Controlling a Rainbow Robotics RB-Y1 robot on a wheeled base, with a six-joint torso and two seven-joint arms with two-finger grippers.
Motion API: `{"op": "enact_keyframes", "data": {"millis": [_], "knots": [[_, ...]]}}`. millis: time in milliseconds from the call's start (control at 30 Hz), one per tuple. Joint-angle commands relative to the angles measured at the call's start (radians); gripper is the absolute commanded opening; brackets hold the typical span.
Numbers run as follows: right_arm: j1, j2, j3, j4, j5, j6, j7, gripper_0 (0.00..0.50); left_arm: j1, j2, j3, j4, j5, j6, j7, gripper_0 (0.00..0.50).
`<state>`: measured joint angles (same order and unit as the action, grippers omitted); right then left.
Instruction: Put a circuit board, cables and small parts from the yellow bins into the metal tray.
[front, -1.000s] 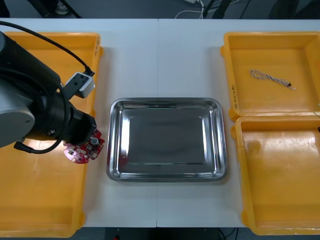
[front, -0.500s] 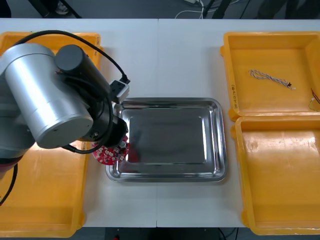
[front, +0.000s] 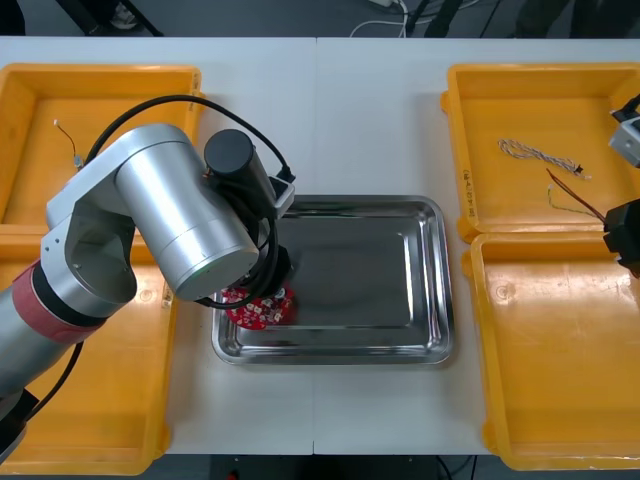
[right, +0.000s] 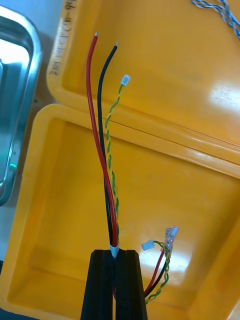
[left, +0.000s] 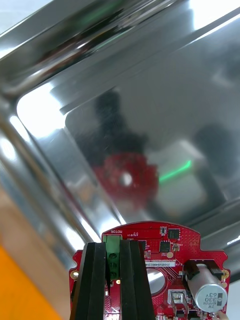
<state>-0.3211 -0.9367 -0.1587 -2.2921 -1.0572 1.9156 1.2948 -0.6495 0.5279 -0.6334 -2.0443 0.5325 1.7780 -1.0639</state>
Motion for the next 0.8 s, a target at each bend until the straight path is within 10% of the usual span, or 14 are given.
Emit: {"op": "enact_keyframes", "data": {"millis": [33,800], "knots": [[-0.096,-0.05,0.105,-0.001,-0.009,0.004,0.031,0.0,-0.047,-0.026,-0.049,0.024,-0.028,-0.069,0.108,0.0],[-0.158,-0.05,0.189,-0.003,-0.086,-0.026,0.077,0.0,-0.048,-0.019,-0.154,0.093,-0.046,-0.176,0.113,0.0]]}}
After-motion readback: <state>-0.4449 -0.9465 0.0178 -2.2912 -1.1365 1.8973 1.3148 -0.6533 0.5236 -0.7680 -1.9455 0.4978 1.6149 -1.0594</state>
